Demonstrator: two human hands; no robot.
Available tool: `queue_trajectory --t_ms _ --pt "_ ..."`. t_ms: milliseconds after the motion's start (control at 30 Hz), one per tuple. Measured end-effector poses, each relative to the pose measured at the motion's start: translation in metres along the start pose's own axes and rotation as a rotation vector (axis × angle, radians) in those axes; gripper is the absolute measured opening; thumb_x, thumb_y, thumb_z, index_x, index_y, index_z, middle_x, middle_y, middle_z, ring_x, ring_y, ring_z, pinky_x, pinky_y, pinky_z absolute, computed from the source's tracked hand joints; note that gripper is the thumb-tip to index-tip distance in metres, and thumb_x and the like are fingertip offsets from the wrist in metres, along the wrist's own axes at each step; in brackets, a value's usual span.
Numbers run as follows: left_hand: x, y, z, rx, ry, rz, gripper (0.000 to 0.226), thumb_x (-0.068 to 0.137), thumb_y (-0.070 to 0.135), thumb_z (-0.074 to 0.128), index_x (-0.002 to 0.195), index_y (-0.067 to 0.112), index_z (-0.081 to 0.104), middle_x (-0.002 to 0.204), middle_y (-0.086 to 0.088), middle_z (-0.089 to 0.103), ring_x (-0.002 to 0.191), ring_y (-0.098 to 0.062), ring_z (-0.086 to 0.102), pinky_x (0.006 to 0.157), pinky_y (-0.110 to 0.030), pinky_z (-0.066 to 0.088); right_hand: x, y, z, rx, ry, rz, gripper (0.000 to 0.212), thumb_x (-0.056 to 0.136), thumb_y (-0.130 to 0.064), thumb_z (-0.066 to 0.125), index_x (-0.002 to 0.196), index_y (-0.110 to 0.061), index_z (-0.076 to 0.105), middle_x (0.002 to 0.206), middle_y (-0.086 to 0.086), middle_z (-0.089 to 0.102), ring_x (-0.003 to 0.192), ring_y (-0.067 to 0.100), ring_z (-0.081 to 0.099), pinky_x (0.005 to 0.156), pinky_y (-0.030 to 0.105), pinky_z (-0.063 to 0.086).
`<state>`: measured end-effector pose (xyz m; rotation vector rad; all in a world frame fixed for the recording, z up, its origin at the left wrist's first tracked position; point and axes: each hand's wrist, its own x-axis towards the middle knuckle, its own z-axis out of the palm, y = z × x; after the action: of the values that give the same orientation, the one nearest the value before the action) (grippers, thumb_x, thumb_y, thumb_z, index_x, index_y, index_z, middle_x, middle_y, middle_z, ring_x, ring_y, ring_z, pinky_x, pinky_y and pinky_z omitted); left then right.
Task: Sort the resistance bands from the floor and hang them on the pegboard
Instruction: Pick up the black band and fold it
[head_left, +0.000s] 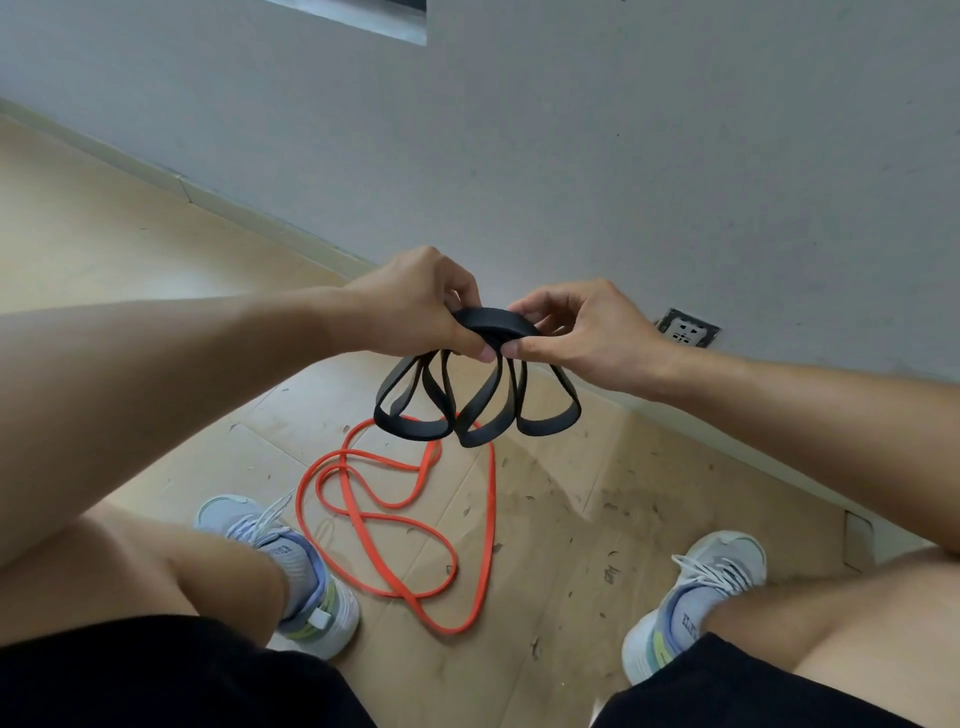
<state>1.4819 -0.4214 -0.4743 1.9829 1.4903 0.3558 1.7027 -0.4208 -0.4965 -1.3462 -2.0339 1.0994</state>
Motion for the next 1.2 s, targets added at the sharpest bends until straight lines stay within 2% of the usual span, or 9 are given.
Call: queue_trajectory --t_ms 167,400,567,667,733,867,1000,1100,1200 --pt "-0.003 0.004 -0.001 -0.107 -0.006 -0.007 0.029 0.066 0.035 0.094 0.083 0.020 0.075 0.075 0.002 0.078 0.075 -0.021 0.073 0.075 -0.033 0.056 -0.002 -0.002 0.000 0.033 -0.061 0.030 0.041 0.076 -0.019 0.092 0.113 -0.023 0.075 0.097 -0.005 0.081 0.092 0.012 0.078 0.093 0.040 0.061" --pt "-0.004 0.009 -0.003 -0.161 0.020 0.007 0.030 0.074 0.032 0.090 0.094 0.024 0.069 0.080 0.007 0.078 0.069 -0.003 0.072 0.067 -0.017 0.048 -0.002 -0.007 0.003 0.040 0.002 -0.007 0.030 0.080 -0.028 0.088 0.105 -0.020 0.074 0.094 -0.003 0.080 0.091 0.011 0.076 0.095 0.035 0.059" --pt "-0.002 0.005 -0.005 -0.170 0.136 0.083 0.036 0.078 0.025 0.087 0.102 0.028 0.060 0.086 0.008 0.077 0.076 -0.005 0.074 0.071 -0.021 0.061 0.002 -0.007 -0.005 0.025 0.094 -0.007 0.039 0.086 -0.024 0.084 0.119 -0.026 0.063 0.090 -0.006 0.079 0.087 0.009 0.076 0.089 0.034 0.058" --pt "-0.001 0.007 -0.007 -0.218 0.210 0.142 0.035 0.080 0.028 0.086 0.103 0.030 0.059 0.087 0.009 0.076 0.077 -0.003 0.073 0.065 -0.012 0.055 0.002 -0.008 -0.009 0.093 0.115 -0.005 0.035 0.088 -0.024 0.081 0.115 -0.026 0.059 0.091 0.000 0.079 0.086 0.015 0.077 0.091 0.041 0.060" --pt "-0.001 0.009 -0.008 -0.245 0.224 0.161 0.032 0.082 0.030 0.084 0.102 0.028 0.059 0.085 0.010 0.077 0.078 -0.002 0.073 0.066 -0.010 0.050 0.002 -0.010 -0.012 0.127 0.117 -0.004 0.031 0.088 -0.023 0.082 0.111 -0.026 0.061 0.092 0.000 0.079 0.088 0.013 0.076 0.092 0.041 0.058" --pt "-0.005 0.015 -0.013 -0.244 0.218 0.172 0.031 0.084 0.033 0.082 0.099 0.024 0.057 0.083 0.010 0.077 0.074 -0.006 0.071 0.070 -0.019 0.049 -0.002 -0.019 -0.019 0.157 0.072 -0.014 0.038 0.085 -0.019 0.084 0.112 -0.019 0.058 0.097 0.002 0.079 0.093 0.015 0.076 0.095 0.038 0.058" --pt "-0.010 0.017 -0.013 -0.282 0.167 0.194 0.034 0.085 0.026 0.081 0.102 0.022 0.052 0.087 0.001 0.078 0.079 -0.018 0.075 0.080 -0.036 0.060 -0.007 -0.025 -0.021 0.118 0.106 -0.077 0.036 0.089 -0.021 0.081 0.106 -0.023 0.049 0.097 0.002 0.078 0.087 0.018 0.076 0.088 0.040 0.060" --pt "-0.013 0.019 -0.014 -0.330 0.176 0.208 0.037 0.085 0.021 0.082 0.104 0.022 0.051 0.088 -0.001 0.078 0.079 -0.019 0.075 0.079 -0.034 0.060 -0.009 -0.028 -0.025 0.135 0.133 -0.102 0.028 0.091 -0.021 0.079 0.101 -0.021 0.053 0.098 0.004 0.080 0.086 0.021 0.078 0.087 0.044 0.062" --pt "-0.015 0.019 -0.014 -0.325 0.181 0.226 0.036 0.085 0.022 0.082 0.104 0.024 0.050 0.088 -0.002 0.078 0.080 -0.025 0.074 0.079 -0.042 0.059 -0.011 -0.028 -0.025 0.150 0.121 -0.078 0.020 0.091 -0.022 0.079 0.099 -0.020 0.061 0.094 0.004 0.080 0.085 0.021 0.079 0.084 0.045 0.064"
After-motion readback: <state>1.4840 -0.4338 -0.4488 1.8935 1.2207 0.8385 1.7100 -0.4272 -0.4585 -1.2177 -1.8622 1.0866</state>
